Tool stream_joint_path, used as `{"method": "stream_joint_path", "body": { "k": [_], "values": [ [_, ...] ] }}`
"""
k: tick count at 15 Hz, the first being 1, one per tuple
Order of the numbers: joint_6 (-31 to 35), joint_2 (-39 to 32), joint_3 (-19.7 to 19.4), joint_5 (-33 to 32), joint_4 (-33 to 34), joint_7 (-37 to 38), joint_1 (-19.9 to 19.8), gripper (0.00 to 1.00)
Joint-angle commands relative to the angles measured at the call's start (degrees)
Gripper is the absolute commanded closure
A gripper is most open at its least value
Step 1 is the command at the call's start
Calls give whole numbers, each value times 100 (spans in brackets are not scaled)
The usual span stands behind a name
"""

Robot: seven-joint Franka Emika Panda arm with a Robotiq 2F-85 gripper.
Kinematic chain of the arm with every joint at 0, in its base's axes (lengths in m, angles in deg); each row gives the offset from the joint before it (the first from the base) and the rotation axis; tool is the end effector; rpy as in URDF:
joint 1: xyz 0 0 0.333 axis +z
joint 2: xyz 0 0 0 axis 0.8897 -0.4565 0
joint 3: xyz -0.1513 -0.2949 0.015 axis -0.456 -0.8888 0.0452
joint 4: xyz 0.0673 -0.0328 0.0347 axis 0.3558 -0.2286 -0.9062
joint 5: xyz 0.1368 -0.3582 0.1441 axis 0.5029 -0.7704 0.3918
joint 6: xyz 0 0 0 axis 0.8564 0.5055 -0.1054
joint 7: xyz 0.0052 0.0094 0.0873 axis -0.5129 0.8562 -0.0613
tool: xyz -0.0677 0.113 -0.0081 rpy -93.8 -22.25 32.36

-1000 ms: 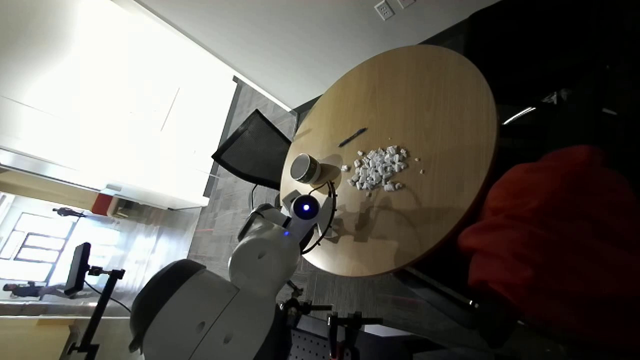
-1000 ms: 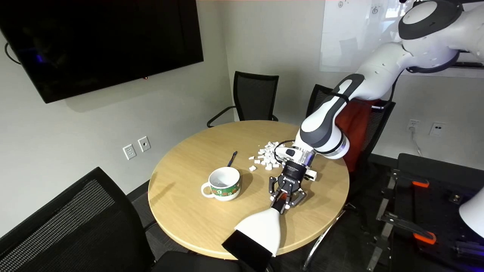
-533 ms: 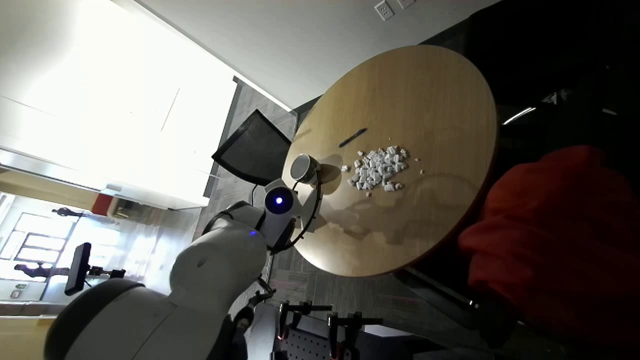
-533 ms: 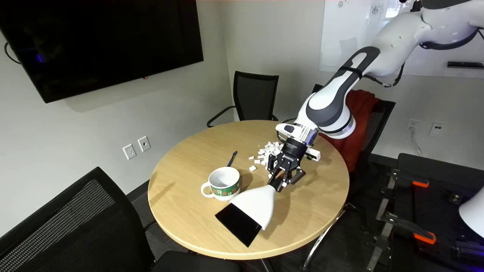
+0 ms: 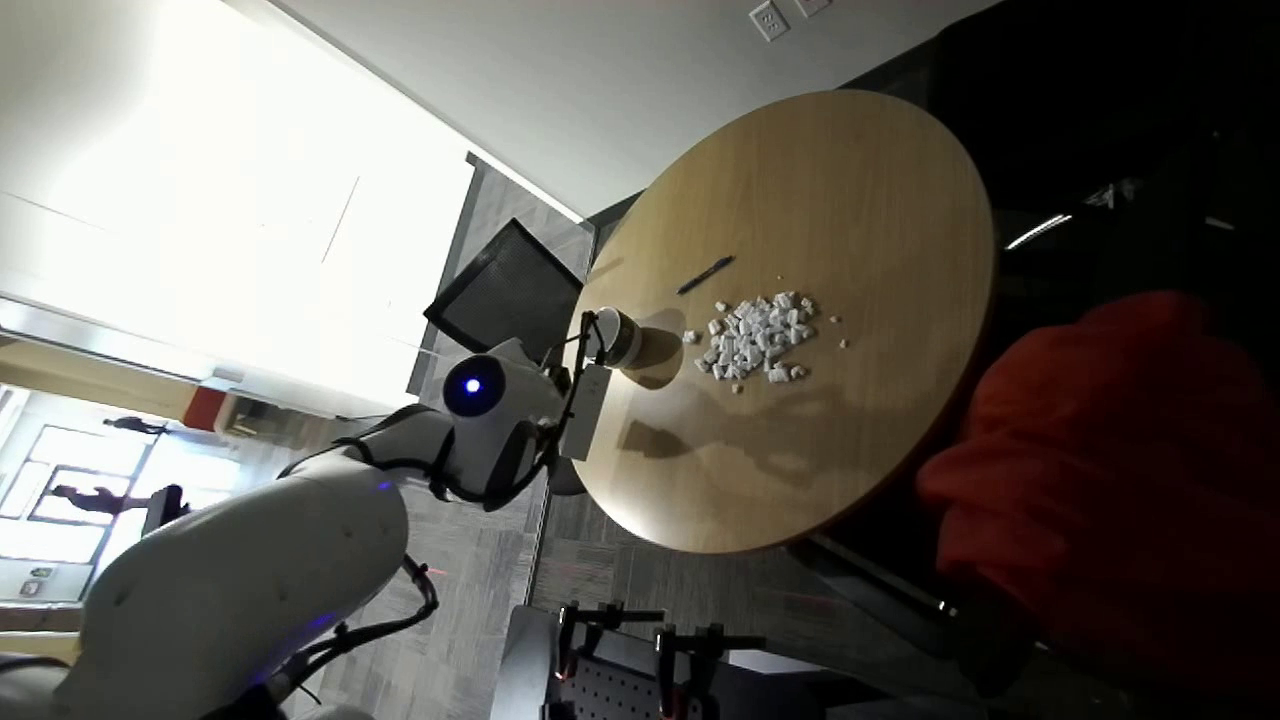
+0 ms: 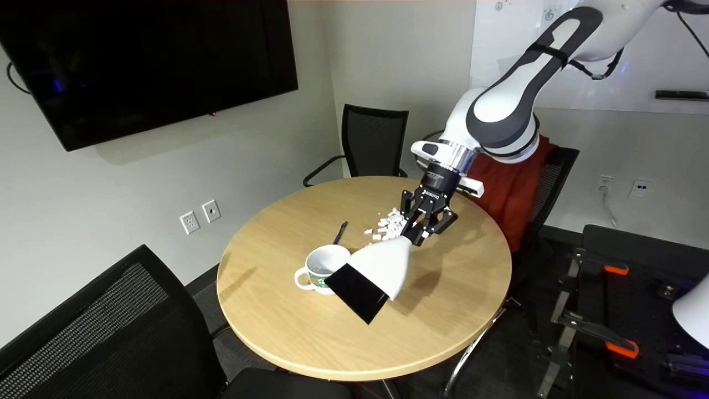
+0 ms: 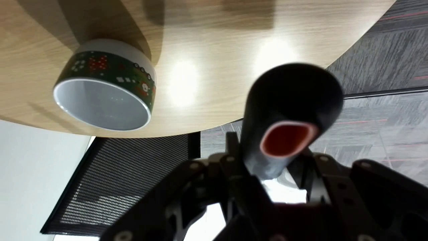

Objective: Use the brush to sweep the contents on the table

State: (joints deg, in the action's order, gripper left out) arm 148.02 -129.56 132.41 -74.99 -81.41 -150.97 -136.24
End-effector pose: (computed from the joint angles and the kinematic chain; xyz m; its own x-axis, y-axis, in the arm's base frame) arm 0.5017 0.0107 0.1809 0.1620 0.7728 0.6136 0.9607 -0.2657 0.0809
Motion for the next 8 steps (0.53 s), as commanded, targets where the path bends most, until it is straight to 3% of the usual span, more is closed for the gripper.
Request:
{"method": "stream_joint_path", "body": {
  "k": [1, 5, 6, 8],
  "values": [
    [-482, 961, 788, -29, -321, 629, -832, 88],
    [-1110, 1353, 1287, -48, -207, 823, -1535, 88],
    [-877, 965, 976, -76, -121, 636, -1191, 63],
    [-1016, 1127, 1052, -57, -120, 639, -1354, 63]
  ]
}}
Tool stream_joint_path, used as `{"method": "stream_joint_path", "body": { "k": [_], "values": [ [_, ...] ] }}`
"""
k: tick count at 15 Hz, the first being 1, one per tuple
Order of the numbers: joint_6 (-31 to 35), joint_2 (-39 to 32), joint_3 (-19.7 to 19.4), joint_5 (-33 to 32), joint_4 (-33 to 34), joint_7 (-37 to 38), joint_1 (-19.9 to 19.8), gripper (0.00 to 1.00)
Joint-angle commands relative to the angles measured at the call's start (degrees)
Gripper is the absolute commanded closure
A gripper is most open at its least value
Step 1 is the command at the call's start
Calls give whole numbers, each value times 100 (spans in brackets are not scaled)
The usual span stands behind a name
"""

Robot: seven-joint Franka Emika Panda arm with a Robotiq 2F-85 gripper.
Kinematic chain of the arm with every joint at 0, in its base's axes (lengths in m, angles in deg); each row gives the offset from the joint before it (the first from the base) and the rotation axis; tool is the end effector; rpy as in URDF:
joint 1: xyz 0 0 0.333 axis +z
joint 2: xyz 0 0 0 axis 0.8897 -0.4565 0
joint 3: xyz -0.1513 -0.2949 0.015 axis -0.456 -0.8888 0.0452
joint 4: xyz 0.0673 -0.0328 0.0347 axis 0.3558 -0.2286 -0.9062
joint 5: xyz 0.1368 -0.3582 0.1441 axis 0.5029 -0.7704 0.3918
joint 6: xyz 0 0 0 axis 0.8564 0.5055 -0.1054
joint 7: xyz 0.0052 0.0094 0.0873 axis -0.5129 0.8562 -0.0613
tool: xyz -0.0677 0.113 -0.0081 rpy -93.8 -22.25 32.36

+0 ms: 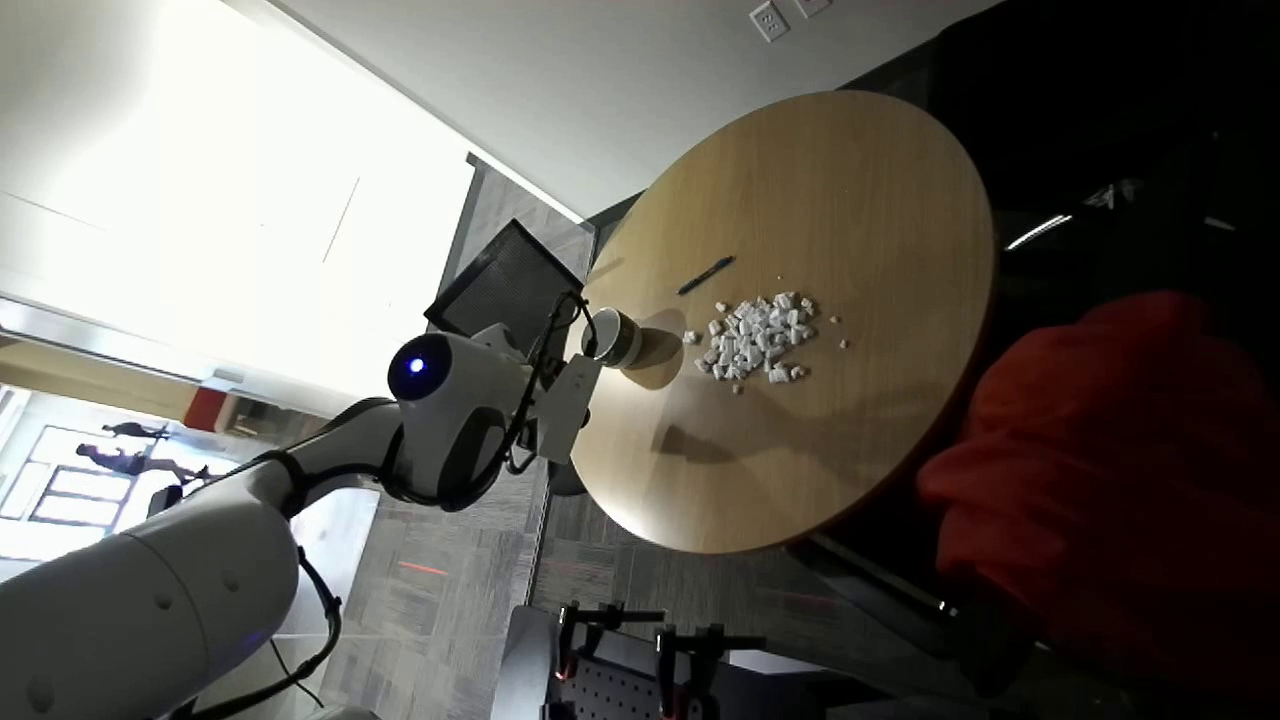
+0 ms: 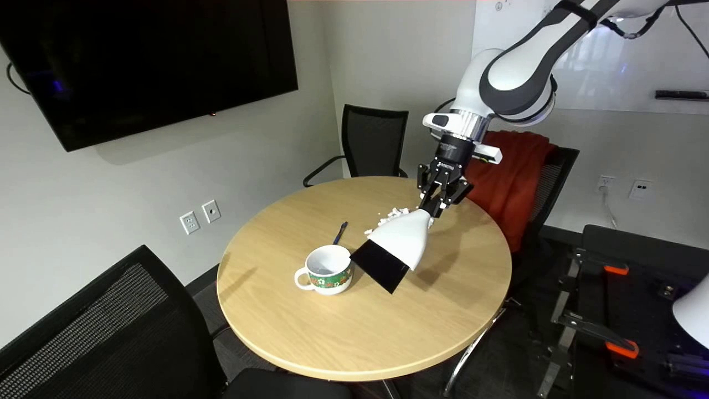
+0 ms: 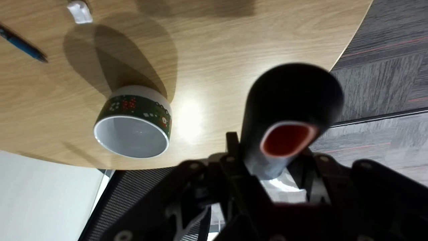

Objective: Use the brush to sweep the contents on the table

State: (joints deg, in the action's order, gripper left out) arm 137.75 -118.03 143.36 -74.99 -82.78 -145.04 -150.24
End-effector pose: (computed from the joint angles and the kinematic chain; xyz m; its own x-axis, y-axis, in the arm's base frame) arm 0.4895 -0.0357 0.2334 0.2540 0.8303 0.4961 0.9472 -0.3174 0.0462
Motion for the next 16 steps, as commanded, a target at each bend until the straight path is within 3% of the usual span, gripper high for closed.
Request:
{"method": "stream_joint_path", "body": {
  "k": [1, 3, 4, 16],
  "values": [
    [2, -4, -44, -56, 16, 46, 36, 63],
    [0, 0, -43, -56, 9, 54, 40, 63],
    [0, 1, -42, -57, 6, 56, 41, 88],
    [28, 600, -162, 37, 760, 343, -491, 88]
  ]
}}
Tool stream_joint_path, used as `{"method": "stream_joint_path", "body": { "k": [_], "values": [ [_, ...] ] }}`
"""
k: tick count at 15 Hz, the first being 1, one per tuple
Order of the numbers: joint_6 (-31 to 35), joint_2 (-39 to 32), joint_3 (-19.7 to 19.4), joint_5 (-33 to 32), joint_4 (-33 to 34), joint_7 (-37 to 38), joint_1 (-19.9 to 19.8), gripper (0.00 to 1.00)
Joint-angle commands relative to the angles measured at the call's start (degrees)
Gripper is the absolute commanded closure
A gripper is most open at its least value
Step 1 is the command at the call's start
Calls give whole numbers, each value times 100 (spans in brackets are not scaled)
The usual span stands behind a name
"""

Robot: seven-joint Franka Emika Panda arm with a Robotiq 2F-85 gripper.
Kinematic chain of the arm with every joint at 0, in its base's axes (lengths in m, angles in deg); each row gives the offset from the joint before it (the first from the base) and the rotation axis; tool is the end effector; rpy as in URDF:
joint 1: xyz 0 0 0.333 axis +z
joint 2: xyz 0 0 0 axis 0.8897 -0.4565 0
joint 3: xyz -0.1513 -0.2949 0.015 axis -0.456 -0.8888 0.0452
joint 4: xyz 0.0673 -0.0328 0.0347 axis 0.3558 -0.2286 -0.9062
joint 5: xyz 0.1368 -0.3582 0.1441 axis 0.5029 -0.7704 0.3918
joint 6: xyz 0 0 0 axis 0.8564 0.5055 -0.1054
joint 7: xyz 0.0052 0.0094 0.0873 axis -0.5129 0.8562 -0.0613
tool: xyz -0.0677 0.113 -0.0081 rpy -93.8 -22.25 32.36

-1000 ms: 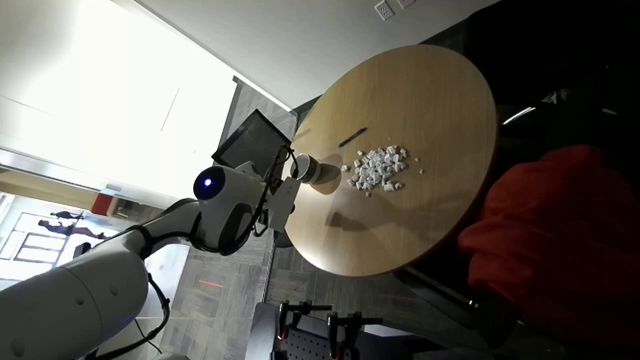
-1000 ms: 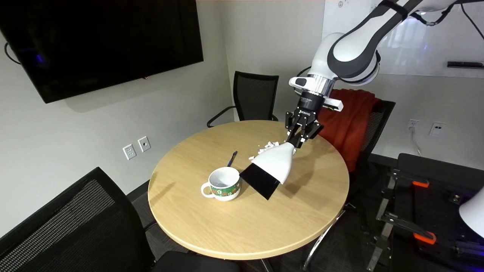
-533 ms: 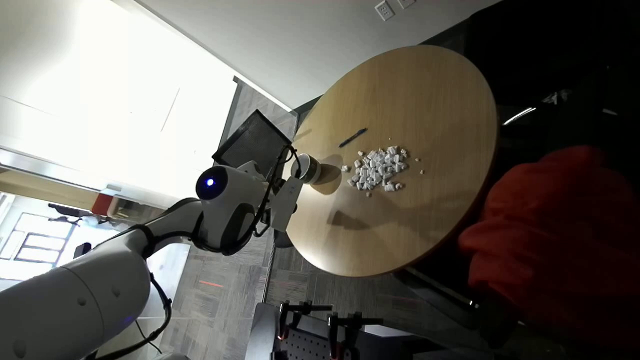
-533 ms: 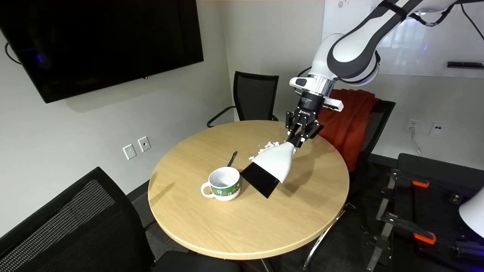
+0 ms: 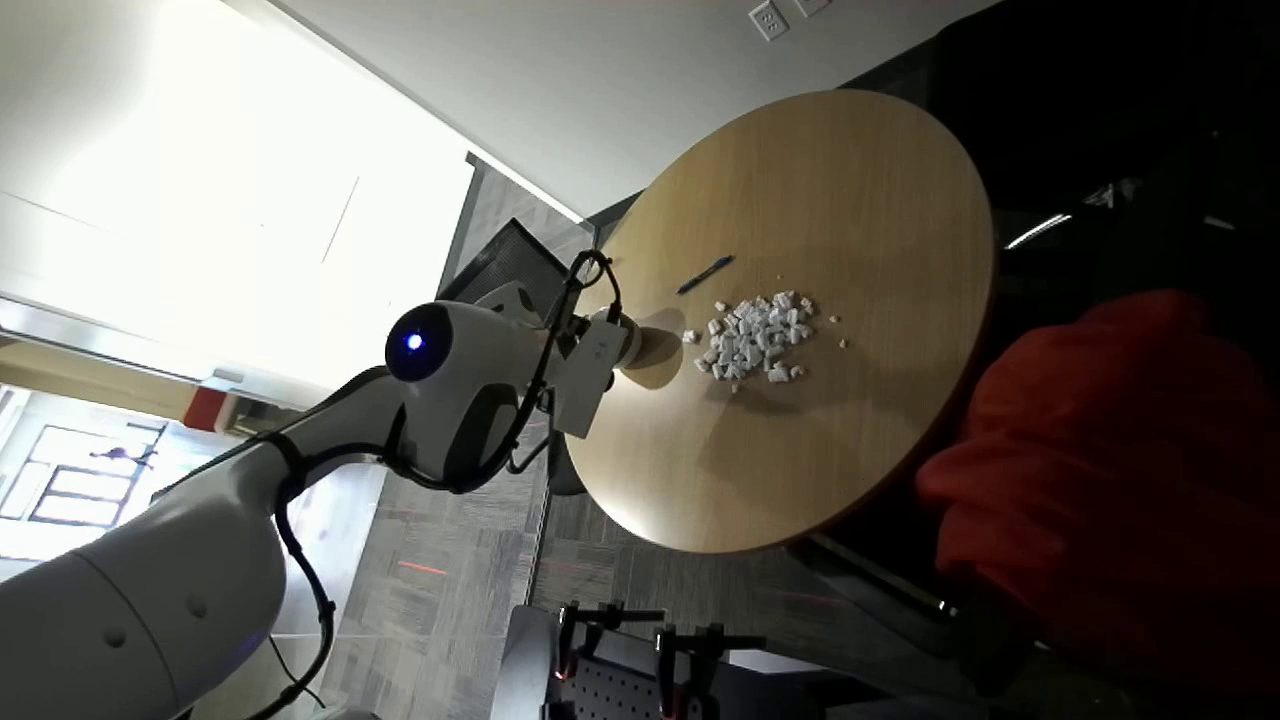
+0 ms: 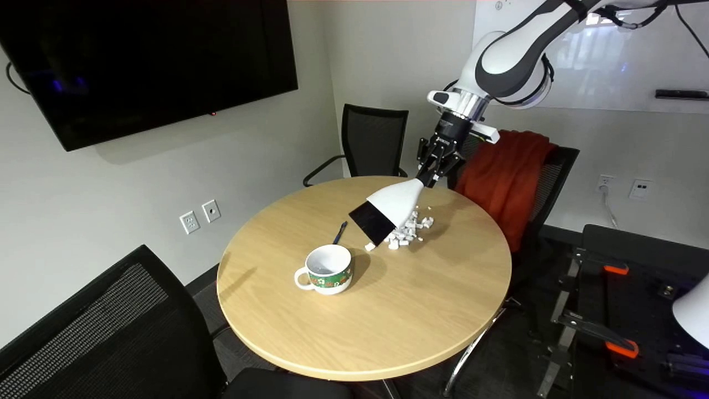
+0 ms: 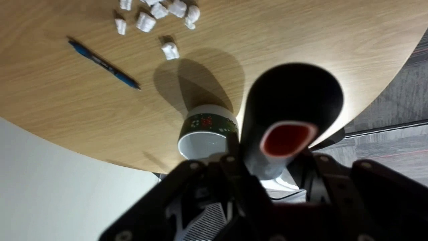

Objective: Use the brush to sweep the contents on the table

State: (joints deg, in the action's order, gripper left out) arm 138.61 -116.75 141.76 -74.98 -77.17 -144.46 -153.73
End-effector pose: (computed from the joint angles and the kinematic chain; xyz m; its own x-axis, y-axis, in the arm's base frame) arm 0.5191 -0.1092 0.2625 0.3378 0.8071 0.4843 0.8828 -0.4501 0.1342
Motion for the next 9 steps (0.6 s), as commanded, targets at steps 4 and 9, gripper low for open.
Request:
{"method": "stream_joint_path", "body": {
  "k": [4, 9],
  "values": [
    [-377, 945, -356, 28, 586, 524, -35, 88],
    [-952, 1368, -1703, -79, 1005, 634, 1221, 88]
  ]
}}
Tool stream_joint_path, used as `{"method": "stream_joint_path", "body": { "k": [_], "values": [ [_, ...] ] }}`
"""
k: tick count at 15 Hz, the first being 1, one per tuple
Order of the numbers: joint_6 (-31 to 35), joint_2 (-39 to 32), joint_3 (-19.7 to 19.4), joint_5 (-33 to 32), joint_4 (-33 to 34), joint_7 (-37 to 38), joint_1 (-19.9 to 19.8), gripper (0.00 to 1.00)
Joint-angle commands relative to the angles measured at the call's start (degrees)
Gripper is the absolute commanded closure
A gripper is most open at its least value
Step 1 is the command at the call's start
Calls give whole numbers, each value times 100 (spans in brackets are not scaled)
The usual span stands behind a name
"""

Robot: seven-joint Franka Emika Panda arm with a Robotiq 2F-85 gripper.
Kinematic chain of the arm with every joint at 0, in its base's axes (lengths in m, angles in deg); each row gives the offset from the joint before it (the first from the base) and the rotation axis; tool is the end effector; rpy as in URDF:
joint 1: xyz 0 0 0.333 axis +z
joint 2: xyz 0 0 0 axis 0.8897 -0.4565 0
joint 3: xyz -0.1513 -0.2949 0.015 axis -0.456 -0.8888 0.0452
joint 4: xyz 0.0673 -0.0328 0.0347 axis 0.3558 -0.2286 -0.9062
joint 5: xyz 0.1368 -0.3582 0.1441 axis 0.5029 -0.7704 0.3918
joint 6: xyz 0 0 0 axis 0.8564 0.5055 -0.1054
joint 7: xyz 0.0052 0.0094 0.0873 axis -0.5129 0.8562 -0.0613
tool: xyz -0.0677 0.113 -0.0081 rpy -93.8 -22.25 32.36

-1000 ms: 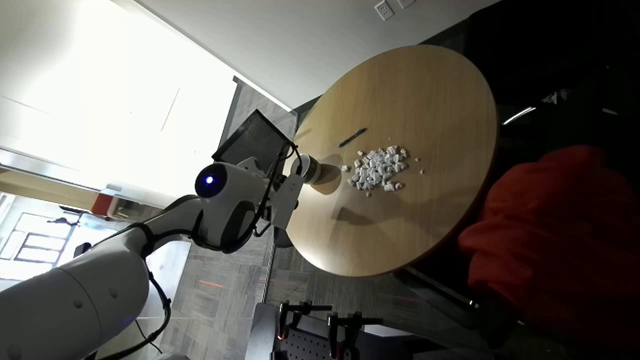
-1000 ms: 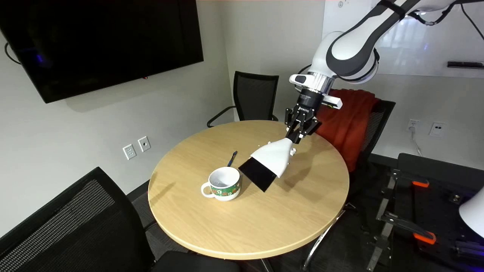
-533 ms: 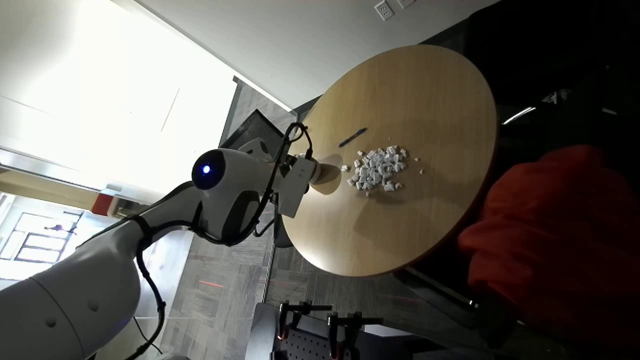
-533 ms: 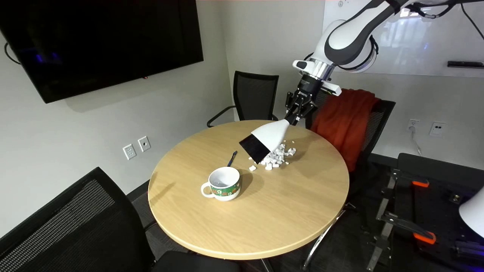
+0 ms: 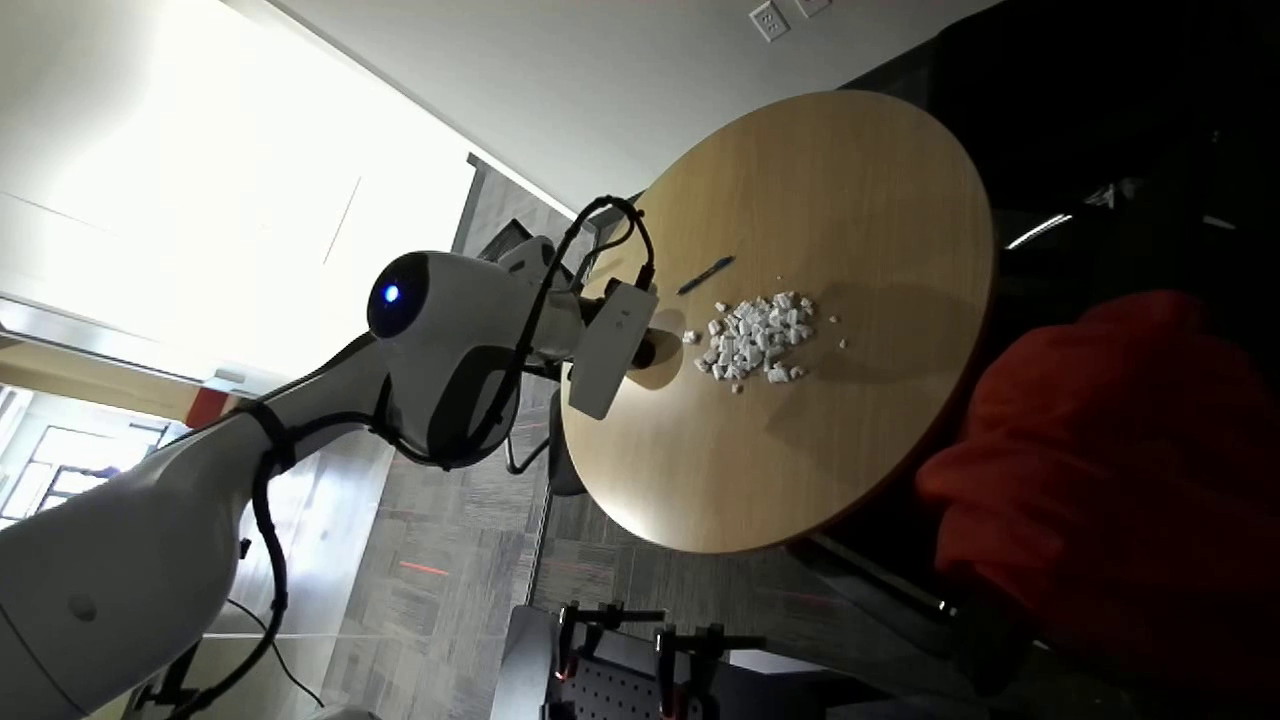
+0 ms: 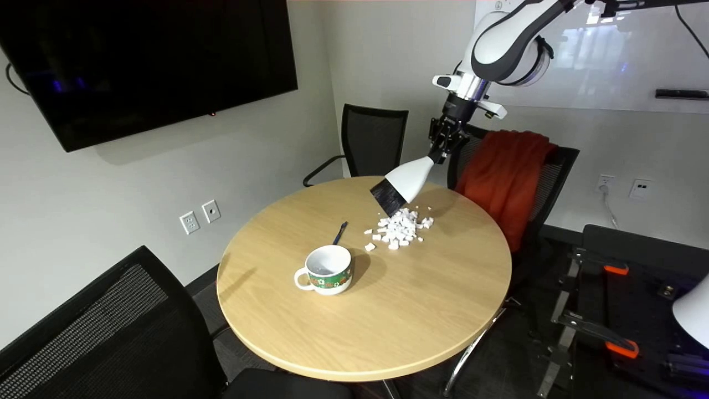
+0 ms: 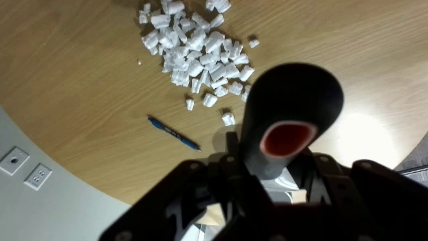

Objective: Use the brush to sweep the contents on the table

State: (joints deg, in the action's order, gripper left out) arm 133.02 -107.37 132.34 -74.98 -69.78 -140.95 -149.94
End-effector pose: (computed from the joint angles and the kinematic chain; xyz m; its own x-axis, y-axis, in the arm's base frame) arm 0.5335 -0.1915 0.2922 0.4853 0.8078 0.3346 0.8142 -0.5570 0.1639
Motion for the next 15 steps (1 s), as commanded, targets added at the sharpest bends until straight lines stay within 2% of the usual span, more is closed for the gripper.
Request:
{"method": "stream_joint_path", "body": {
  "k": [1, 5, 8, 10, 13, 14, 15],
  "values": [
    [-471, 435, -1151, -111, 337, 270, 1251, 88],
    [-243, 172, -2852, -385, 641, 211, 3119, 88],
    [150, -101, -3915, -155, 827, -114, 4367, 88],
    [502, -282, -4292, 279, 892, -465, 4906, 88],
    [922, -470, -4190, 1185, 903, -1141, 5084, 88],
    [760, -350, -4497, 1111, 787, -1004, 5319, 63],
    [814, -414, -4457, 1269, 811, -1147, 5337, 63]
  ]
}}
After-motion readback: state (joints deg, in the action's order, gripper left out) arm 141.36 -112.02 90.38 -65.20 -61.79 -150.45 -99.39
